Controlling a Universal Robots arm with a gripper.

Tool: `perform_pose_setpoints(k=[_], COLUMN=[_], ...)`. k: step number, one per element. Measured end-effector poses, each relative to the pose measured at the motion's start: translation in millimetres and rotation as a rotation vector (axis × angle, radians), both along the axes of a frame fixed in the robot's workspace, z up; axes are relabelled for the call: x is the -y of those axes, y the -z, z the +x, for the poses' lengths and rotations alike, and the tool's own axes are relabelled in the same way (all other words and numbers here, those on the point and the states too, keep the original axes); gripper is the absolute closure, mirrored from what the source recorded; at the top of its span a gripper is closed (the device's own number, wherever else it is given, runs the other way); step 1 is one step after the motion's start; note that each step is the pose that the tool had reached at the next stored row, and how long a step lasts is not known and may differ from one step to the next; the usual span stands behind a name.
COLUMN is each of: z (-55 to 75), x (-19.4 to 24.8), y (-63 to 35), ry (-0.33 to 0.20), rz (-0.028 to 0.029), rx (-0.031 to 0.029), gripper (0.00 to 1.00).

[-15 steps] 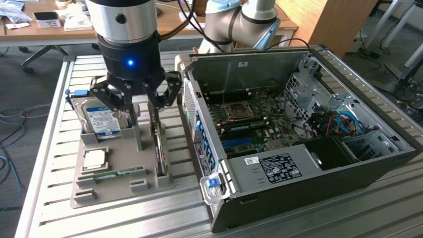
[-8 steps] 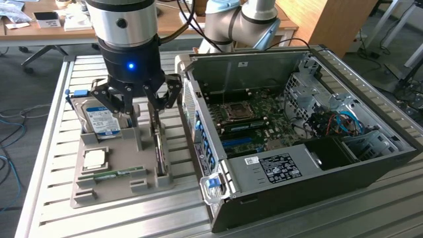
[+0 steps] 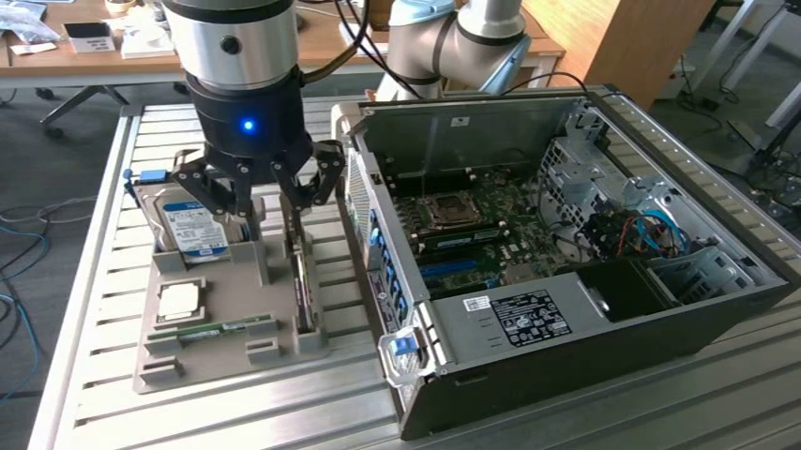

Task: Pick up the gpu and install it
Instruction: 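Pick up the gpu and move the gpu toward the slot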

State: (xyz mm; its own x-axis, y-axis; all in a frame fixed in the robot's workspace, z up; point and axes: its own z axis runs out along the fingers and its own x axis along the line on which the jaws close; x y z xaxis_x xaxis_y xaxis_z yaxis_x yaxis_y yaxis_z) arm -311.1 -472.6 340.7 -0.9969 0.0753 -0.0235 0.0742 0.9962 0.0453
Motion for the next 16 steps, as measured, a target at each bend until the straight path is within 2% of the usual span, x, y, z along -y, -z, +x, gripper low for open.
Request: perform_pose_setpoints(k=[11, 16], z=[0.0, 0.0], x=[0.0, 0.0], y=[8.5, 8.8], ry=[0.000, 0.000], rz=[-0.0002, -0.0003], rx=[-0.0002, -0.0002], gripper=[0.53, 0.53])
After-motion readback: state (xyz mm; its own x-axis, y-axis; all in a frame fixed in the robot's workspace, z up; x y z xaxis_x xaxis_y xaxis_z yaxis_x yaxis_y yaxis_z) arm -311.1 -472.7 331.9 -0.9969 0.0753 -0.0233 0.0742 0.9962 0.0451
